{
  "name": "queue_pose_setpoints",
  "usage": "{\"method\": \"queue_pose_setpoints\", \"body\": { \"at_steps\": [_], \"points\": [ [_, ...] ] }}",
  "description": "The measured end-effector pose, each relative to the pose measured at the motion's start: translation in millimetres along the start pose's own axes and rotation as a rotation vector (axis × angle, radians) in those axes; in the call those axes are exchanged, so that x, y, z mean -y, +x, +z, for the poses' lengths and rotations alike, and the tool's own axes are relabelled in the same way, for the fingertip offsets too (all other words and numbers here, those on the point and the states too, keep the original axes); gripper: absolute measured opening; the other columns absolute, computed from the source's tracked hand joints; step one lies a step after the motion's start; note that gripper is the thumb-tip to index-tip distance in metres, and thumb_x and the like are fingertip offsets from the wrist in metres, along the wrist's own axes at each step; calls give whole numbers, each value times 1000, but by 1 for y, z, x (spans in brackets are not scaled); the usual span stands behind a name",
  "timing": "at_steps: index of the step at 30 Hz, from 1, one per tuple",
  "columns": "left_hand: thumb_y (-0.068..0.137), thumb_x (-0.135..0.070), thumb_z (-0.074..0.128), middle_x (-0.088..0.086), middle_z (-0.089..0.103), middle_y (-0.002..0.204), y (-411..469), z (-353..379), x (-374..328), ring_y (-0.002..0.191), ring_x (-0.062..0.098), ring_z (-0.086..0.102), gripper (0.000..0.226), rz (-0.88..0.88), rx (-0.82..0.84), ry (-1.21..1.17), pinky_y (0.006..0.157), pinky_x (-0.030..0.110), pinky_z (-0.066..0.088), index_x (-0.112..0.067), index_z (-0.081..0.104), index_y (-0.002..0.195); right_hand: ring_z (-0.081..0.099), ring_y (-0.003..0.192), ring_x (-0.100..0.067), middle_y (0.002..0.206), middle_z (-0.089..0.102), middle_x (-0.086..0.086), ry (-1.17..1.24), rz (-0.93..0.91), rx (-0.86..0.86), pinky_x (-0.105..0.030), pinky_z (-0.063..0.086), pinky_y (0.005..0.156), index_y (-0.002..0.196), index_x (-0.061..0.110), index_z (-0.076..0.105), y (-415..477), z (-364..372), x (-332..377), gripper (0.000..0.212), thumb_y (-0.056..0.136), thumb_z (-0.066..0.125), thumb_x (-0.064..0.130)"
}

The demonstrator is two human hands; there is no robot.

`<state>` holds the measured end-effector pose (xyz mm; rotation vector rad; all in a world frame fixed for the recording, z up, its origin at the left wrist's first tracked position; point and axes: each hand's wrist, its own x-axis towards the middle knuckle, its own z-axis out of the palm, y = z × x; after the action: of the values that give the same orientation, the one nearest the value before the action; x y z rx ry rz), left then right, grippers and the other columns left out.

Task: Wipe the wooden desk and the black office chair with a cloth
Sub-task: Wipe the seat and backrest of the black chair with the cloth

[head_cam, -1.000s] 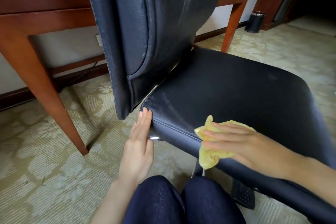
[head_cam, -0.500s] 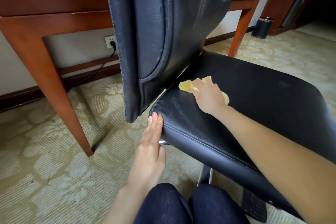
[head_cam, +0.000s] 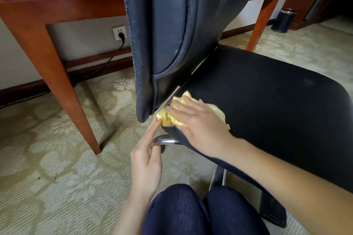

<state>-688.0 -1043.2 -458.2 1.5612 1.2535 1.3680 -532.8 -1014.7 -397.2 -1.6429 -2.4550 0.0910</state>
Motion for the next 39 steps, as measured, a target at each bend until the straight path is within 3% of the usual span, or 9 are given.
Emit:
{"method": "queue_pose_setpoints", "body": {
  "at_steps": [3,6,10,12,17,19,23,32,39],
  "points": [
    [85,6,43,-20,49,135,-5,-7,2,105,11,63,44,22,-72,86,90,29,49,-28,66,99,25,142,-20,148,39,4,5,-85,-22,-41,13,117,137,27,50,-31,1,10,54,88,62,7],
    [81,16,45,-24,47,135,-8,-13,1,113,12,60,63,63,-32,143,92,33,48,-39,59,107,42,133,-22,135,54,2,26,-55,-93,-51,31,109,122,23,65,-64,-6,2,56,73,74,-3],
    [82,15,46,-20,33,148,-8,-7,-6,136,-7,27,74,150,174,253,105,4,21,-32,44,139,49,127,-13,135,54,10,-26,112,-248,-43,43,102,118,30,66,-107,-22,-20,44,84,52,5],
    [85,9,47,-22,17,153,-6,0,-9,139,-10,12,73,181,248,315,107,4,15,-29,33,146,53,123,-14,135,54,9,-14,264,-322,-37,46,98,121,26,65,-126,-28,-40,39,88,58,6],
    [89,4,48,-27,-6,151,-5,12,-11,141,-8,-8,77,155,334,367,114,40,29,-29,14,150,65,96,-39,109,69,-14,-111,715,-340,-45,52,72,121,20,65,-138,-44,-97,33,89,63,21],
    [87,5,49,-26,-6,152,-6,14,-10,142,-6,-8,78,158,328,395,115,41,25,-26,13,150,61,109,-36,108,70,-15,-195,682,-346,-46,48,87,114,14,69,-126,-43,-117,26,89,63,20],
    [86,5,52,-23,-5,153,-6,16,-8,142,-5,-8,81,151,333,400,114,42,28,-24,13,151,31,139,-30,142,48,-10,-21,729,-284,-43,26,110,127,21,61,-87,-35,-141,32,96,54,20],
    [83,9,50,-23,-7,152,-5,17,-6,142,-5,-10,85,170,357,440,118,39,20,-26,9,149,23,142,-25,148,41,-2,33,652,-188,-43,19,112,139,25,46,17,-15,-119,42,99,39,35],
    [82,9,50,-21,-7,152,-4,17,-9,140,-8,-13,88,175,360,465,119,33,15,-31,3,145,35,128,-26,136,51,1,-7,356,-78,-46,28,99,133,30,51,66,-4,-63,40,99,32,39]
  ]
}}
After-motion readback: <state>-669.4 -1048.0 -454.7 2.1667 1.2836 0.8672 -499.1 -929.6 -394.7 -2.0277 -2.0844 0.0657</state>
